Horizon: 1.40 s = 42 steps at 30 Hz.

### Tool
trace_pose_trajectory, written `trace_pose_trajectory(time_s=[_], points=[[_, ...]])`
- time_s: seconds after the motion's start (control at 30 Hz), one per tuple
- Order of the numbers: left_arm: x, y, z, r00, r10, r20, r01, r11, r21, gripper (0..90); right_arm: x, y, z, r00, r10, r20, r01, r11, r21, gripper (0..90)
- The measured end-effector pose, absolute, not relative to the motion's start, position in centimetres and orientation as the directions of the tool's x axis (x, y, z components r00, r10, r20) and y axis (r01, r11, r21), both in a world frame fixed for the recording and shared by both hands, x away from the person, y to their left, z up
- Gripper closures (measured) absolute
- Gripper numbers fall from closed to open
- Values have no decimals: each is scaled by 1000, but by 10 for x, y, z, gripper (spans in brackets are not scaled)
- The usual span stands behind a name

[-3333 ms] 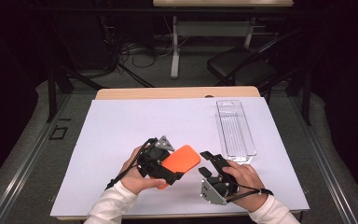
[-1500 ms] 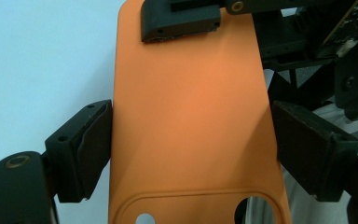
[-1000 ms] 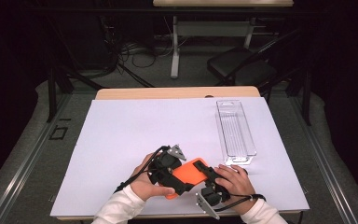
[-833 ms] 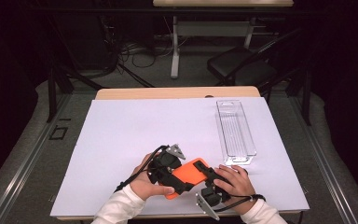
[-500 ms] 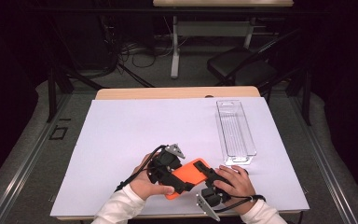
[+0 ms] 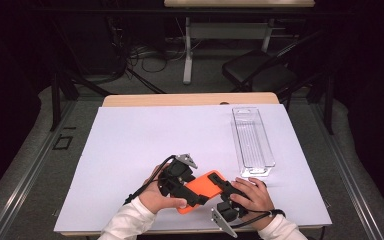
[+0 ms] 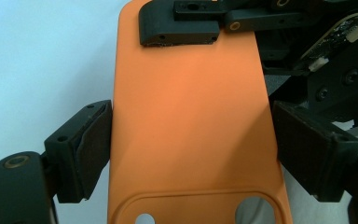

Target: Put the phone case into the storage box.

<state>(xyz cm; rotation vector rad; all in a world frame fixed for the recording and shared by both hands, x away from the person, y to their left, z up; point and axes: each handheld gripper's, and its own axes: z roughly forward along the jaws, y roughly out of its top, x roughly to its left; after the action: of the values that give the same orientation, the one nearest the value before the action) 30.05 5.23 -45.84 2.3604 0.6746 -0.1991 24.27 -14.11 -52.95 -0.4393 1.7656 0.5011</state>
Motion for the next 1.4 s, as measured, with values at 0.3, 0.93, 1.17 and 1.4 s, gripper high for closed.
trace_pose_trajectory(time_s=[0.3,0.93,1.17,1.4], points=[[300,54,-455,846,431,-315,530,-612,587,139,243,-142,-529,-244,-23,-969,-534,837,114,871],[305,86,-433,838,461,-290,523,-532,665,127,246,-150,-531,-312,41,-949,-490,849,198,870],[307,105,-421,837,475,-271,505,-484,715,149,248,-153,-529,-337,69,-939,-476,848,233,870],[310,111,-421,836,489,-247,494,-478,726,152,248,-155,-526,-369,95,-925,-468,840,273,871]])
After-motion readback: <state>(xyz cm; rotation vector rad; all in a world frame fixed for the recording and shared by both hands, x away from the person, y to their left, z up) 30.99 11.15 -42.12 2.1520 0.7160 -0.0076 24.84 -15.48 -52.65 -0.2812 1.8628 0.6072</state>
